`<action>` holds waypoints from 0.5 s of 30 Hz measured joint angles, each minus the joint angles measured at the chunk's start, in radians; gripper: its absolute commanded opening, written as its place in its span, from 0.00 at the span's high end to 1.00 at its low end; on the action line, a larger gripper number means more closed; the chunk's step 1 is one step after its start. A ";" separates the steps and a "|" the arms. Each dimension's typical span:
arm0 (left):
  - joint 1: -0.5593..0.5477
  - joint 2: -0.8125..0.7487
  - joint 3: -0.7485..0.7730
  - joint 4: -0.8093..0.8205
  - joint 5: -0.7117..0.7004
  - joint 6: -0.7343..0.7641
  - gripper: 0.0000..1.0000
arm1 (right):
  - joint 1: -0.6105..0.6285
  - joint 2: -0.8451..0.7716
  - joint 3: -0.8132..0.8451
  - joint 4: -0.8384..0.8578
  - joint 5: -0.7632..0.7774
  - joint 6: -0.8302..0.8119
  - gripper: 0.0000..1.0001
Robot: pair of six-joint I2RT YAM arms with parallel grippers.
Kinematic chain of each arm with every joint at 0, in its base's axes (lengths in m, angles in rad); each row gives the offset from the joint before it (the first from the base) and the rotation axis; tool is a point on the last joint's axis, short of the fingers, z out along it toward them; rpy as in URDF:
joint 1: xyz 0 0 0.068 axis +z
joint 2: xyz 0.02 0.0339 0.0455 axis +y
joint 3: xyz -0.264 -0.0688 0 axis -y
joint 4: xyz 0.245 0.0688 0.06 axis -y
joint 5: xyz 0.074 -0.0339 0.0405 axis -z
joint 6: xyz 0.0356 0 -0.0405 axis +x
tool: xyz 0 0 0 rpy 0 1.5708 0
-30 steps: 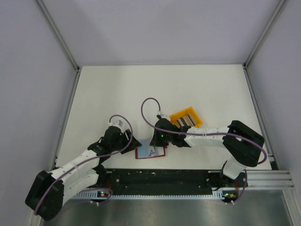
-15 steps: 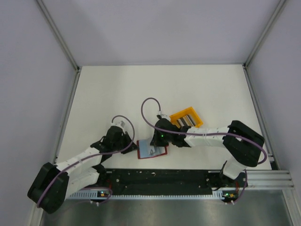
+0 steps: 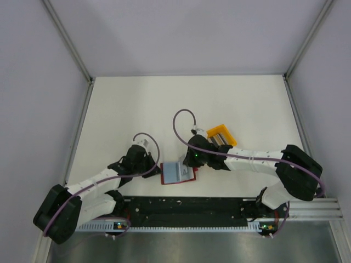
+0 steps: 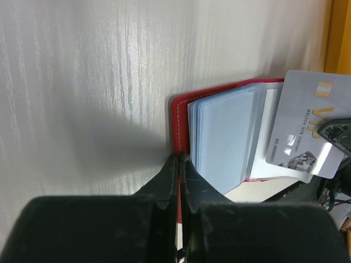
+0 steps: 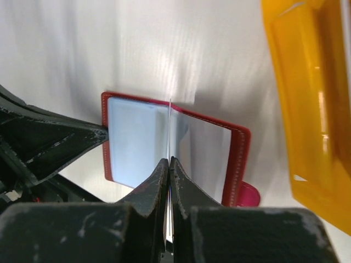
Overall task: Put the credit cards into the card holder
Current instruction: Insert the credit card into the card holder.
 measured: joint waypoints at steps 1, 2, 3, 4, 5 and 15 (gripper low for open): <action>0.000 0.000 0.001 -0.002 -0.001 0.002 1.00 | -0.006 -0.014 -0.010 -0.006 0.008 -0.004 1.00; 0.000 0.000 0.002 -0.003 -0.001 0.005 1.00 | -0.011 -0.021 -0.019 -0.009 0.013 -0.006 1.00; 0.000 0.000 0.002 -0.003 -0.001 0.006 1.00 | -0.014 -0.028 -0.029 -0.010 0.015 -0.007 1.00; 0.000 0.000 0.002 -0.003 -0.001 0.010 1.00 | -0.016 -0.030 -0.040 -0.010 0.014 -0.007 1.00; 0.000 0.000 0.002 -0.004 -0.001 0.012 1.00 | -0.016 -0.031 -0.050 -0.008 0.012 -0.007 1.00; 0.000 0.000 0.003 -0.004 -0.003 0.015 1.00 | -0.016 -0.034 -0.169 0.194 -0.063 0.042 1.00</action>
